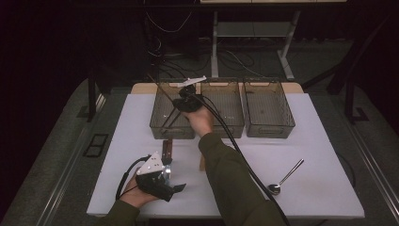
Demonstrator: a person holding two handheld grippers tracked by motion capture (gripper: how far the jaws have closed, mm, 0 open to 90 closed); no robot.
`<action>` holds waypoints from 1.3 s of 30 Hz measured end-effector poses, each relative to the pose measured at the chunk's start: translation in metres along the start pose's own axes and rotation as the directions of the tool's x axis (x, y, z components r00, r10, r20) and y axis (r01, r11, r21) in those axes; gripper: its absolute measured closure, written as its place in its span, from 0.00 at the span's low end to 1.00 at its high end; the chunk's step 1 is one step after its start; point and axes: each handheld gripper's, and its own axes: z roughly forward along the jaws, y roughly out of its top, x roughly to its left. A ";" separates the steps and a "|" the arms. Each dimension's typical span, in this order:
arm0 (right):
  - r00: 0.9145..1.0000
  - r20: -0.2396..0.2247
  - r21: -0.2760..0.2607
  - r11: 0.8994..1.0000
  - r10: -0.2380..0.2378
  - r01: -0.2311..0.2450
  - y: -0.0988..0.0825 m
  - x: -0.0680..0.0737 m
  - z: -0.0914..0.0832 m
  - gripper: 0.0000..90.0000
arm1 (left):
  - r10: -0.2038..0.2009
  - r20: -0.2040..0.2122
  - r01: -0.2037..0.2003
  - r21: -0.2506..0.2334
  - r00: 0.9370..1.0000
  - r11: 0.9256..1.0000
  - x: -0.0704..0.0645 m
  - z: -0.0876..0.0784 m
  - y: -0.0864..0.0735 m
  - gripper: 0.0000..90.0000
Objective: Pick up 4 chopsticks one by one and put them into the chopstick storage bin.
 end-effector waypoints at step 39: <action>0.998 -0.068 0.025 1.000 0.002 -0.001 -0.045 -0.040 -0.094 0.30 | -0.020 -0.025 0.020 -0.001 0.999 1.000 0.004 0.000 -0.003 0.00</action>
